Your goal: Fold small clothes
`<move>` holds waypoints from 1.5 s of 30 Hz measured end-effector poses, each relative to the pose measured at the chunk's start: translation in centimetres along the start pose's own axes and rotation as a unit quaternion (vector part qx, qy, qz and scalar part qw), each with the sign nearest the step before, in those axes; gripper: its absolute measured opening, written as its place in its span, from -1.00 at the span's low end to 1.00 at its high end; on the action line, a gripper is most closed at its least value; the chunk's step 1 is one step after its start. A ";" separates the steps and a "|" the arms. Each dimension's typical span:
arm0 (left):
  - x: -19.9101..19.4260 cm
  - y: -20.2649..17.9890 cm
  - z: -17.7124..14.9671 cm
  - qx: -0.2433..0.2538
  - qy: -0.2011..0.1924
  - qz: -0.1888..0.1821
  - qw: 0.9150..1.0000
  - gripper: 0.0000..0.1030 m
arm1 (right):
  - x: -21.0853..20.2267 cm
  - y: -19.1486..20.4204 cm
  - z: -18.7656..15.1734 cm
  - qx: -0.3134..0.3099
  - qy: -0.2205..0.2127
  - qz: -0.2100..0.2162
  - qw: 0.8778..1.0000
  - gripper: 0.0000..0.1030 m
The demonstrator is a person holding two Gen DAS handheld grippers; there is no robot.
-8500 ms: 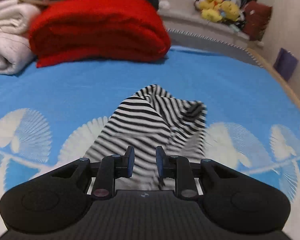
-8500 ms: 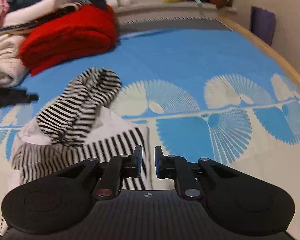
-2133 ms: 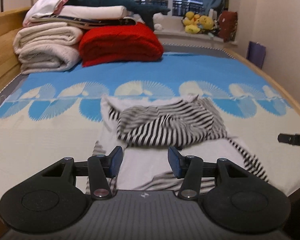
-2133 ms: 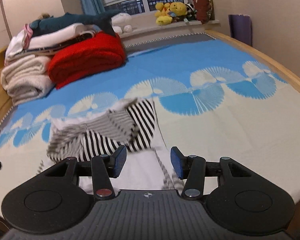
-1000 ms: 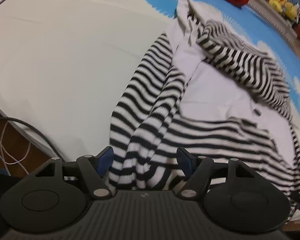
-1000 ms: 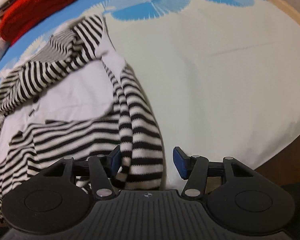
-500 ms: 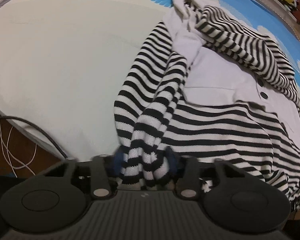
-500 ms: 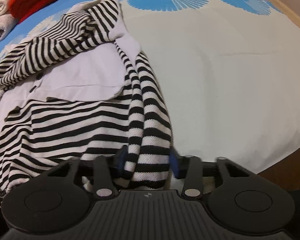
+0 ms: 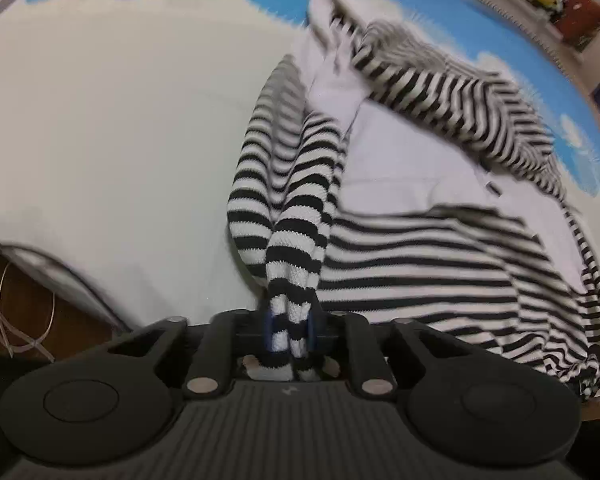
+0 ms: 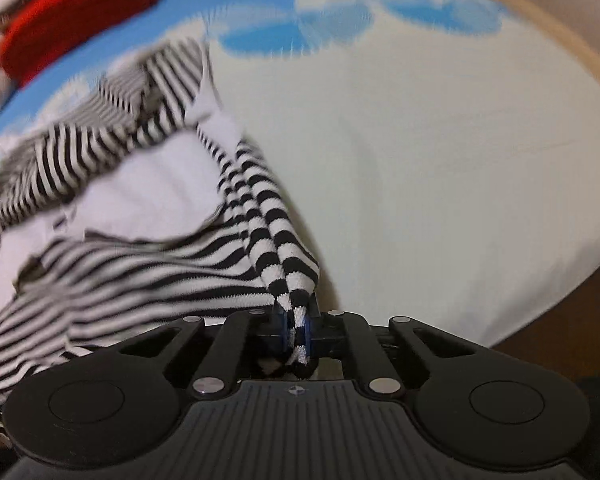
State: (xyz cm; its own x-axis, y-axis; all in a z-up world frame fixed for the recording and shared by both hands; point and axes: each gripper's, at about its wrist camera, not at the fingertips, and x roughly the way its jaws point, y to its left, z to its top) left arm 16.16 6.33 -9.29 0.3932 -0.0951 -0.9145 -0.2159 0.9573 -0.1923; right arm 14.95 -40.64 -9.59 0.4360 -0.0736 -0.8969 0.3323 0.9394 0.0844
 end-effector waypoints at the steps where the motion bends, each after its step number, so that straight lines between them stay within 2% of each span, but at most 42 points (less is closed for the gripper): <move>1: 0.1 0.1 0.0 0.000 0.003 0.002 1.000 -0.56 | 0.2 0.2 0.0 -0.001 0.003 -0.005 1.000 -0.82; 4: 0.0 0.0 -0.1 0.007 0.005 0.007 1.000 -0.44 | 0.3 0.3 0.2 0.001 0.005 -0.011 1.000 -0.51; 6: 0.3 0.1 -0.2 0.009 0.012 0.017 1.000 -0.38 | 0.6 0.3 0.2 0.005 0.014 -0.016 1.000 -0.23; 9: 0.5 0.0 -0.4 0.015 0.019 0.025 0.999 -0.35 | 1.0 0.4 -0.1 0.002 0.026 -0.015 1.000 -0.15; 13: 0.7 -0.2 -0.4 0.021 0.019 0.025 0.999 -0.35 | 0.9 1.0 -0.2 -0.015 0.027 -0.016 0.999 -0.15; 16: 0.8 -0.2 -0.4 0.022 0.019 0.024 0.999 -0.35 | 0.8 1.2 -0.3 -0.027 0.027 -0.015 0.999 -0.16; 17: 0.7 -0.2 -0.4 0.022 0.019 0.023 0.999 -0.35 | 0.7 1.3 -0.4 -0.030 0.026 -0.013 0.999 -0.24; 18: 0.7 -0.2 -0.4 0.022 0.019 0.023 0.999 -0.35 | 0.7 1.4 -0.4 -0.032 0.026 -0.006 0.999 -0.50; 19: 0.8 -0.3 -0.4 0.022 0.018 0.023 0.999 -0.35 | 0.6 1.6 -0.5 -0.035 0.025 0.003 0.999 -0.63; 21: 0.8 -0.3 -0.3 0.022 0.018 0.022 0.999 -0.35 | 0.3 1.8 -0.6 -0.043 0.017 0.001 0.999 -0.77; 26: 0.6 -0.3 -0.4 0.023 0.018 0.022 0.999 -0.35 | 0.2 1.3 -0.5 -0.025 0.017 0.007 1.000 -0.78; 31: 0.6 -0.5 -0.4 0.027 0.017 0.023 0.999 -0.36 | 0.5 1.4 -0.7 -0.029 0.024 0.003 0.999 -0.62; 35: 0.7 -0.5 -0.5 0.031 0.017 0.023 0.999 -0.38 | 0.5 1.9 -0.7 -0.045 0.019 -0.002 0.999 -0.71; 37: 0.7 -0.6 -0.5 0.034 0.016 0.020 0.999 -0.52 | 0.4 1.7 -0.6 -0.040 0.017 0.001 0.999 -0.76; 40: 0.6 -0.9 -0.6 0.042 0.011 0.019 0.999 -0.62 | 0.2 1.6 -0.6 -0.036 0.010 0.003 0.999 -0.81; 45: 0.6 -0.9 -0.5 0.043 0.011 0.017 0.999 -0.61 | 0.1 1.5 -0.5 -0.035 0.007 0.004 0.999 -0.82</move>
State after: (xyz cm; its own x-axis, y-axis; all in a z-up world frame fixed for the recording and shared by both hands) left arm 16.10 5.24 -9.85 0.3668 -0.0665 -0.9279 -0.1518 0.9798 -0.1303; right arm 15.05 -39.04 -9.80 0.4266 -0.0616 -0.9023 0.2695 0.9610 0.0618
